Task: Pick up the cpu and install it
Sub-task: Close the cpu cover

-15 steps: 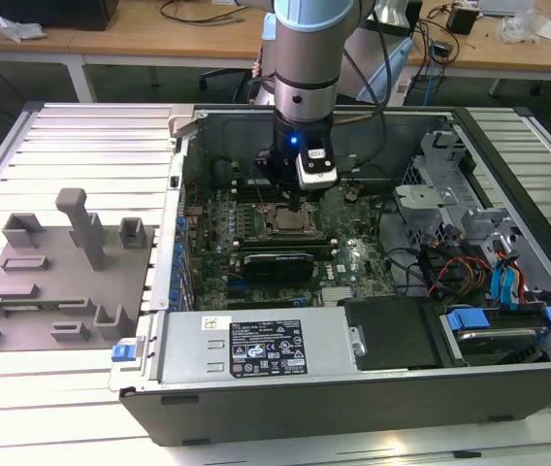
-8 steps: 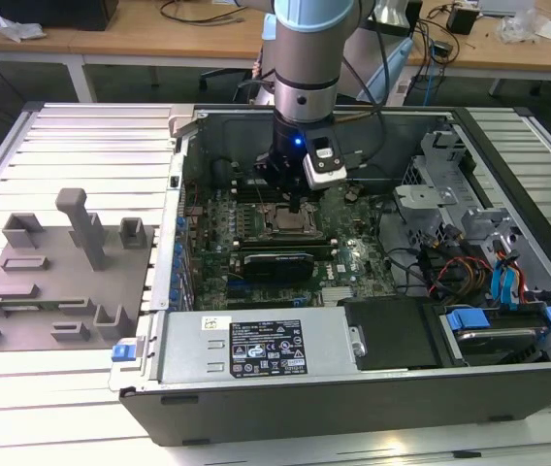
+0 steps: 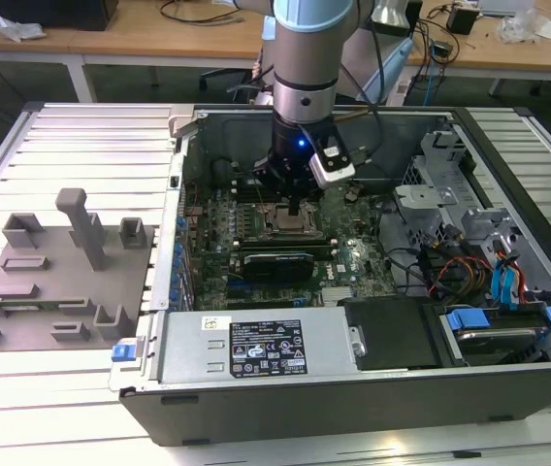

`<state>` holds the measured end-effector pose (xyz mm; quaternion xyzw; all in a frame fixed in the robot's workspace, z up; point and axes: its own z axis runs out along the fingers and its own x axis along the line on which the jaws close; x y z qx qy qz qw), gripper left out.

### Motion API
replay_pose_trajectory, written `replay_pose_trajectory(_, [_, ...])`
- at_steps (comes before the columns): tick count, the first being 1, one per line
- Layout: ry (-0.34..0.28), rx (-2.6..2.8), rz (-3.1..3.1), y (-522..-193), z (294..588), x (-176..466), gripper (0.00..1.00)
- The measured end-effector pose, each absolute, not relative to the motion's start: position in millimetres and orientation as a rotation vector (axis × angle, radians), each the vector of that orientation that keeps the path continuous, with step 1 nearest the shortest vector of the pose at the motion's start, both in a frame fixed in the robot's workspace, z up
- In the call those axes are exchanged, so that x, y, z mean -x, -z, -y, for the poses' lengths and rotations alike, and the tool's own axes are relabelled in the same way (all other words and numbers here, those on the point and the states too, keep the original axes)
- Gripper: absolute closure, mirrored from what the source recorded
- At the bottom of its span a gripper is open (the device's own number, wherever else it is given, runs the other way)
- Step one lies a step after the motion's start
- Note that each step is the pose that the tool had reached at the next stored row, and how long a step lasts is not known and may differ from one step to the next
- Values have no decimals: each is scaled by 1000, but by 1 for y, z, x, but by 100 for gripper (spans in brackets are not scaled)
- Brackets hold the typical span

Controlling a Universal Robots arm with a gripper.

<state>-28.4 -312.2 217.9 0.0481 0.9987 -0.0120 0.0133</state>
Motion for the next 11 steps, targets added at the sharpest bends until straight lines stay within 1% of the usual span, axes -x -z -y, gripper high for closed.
replay_pose_trajectory(11, [37, -121, -3112, -209, 314, 54, 89])
